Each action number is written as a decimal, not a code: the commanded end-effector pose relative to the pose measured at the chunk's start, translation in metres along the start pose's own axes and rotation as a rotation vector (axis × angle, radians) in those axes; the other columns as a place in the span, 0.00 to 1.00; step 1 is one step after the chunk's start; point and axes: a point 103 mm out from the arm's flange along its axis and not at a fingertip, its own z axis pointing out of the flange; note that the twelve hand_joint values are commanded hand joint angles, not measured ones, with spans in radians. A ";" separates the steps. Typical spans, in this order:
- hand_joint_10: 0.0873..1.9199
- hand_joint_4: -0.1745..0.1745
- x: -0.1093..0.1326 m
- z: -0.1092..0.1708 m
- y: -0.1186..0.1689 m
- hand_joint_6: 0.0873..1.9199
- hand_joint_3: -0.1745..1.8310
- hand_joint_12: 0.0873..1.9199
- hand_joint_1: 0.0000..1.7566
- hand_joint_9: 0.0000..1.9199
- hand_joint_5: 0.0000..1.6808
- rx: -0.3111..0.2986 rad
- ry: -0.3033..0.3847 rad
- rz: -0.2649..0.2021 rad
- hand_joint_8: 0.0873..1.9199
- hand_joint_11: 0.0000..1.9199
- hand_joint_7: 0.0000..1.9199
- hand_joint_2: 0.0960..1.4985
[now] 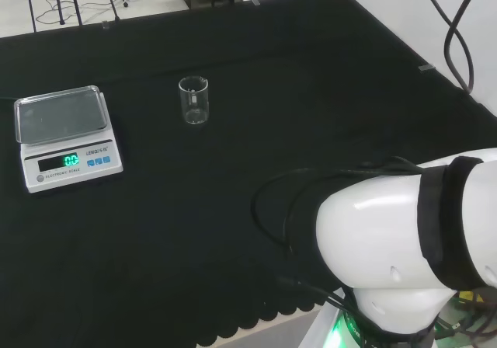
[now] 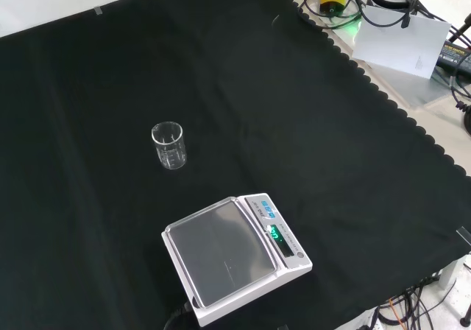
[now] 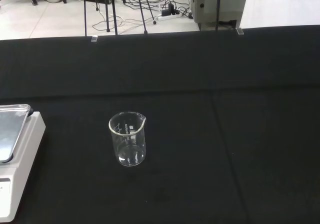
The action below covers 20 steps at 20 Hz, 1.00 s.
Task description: Pick up the beaker.
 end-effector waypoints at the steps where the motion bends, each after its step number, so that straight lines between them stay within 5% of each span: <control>1: 0.35 0.67 -0.002 0.001 0.000 0.00 0.21 0.50 0.37 0.00 0.00 -0.009 -0.003 -0.001 0.04 0.00 0.04 0.43; 6: 0.36 0.64 -0.028 0.006 -0.001 0.00 0.19 0.47 0.36 0.00 0.00 -0.014 0.025 -0.002 0.14 0.00 0.02 0.45; 13: 0.39 0.64 0.004 0.040 0.030 0.00 0.18 0.51 0.37 0.00 0.00 -0.003 0.037 0.011 0.19 0.00 0.00 0.46; 16: 0.41 0.64 -0.009 0.062 0.056 0.00 0.17 0.53 0.38 0.00 0.00 0.007 0.088 -0.032 0.19 0.00 0.00 0.46; 20: 0.42 0.64 0.014 0.095 0.104 0.00 0.17 0.55 0.39 0.00 0.00 0.034 0.079 -0.132 0.20 0.00 0.00 0.46</control>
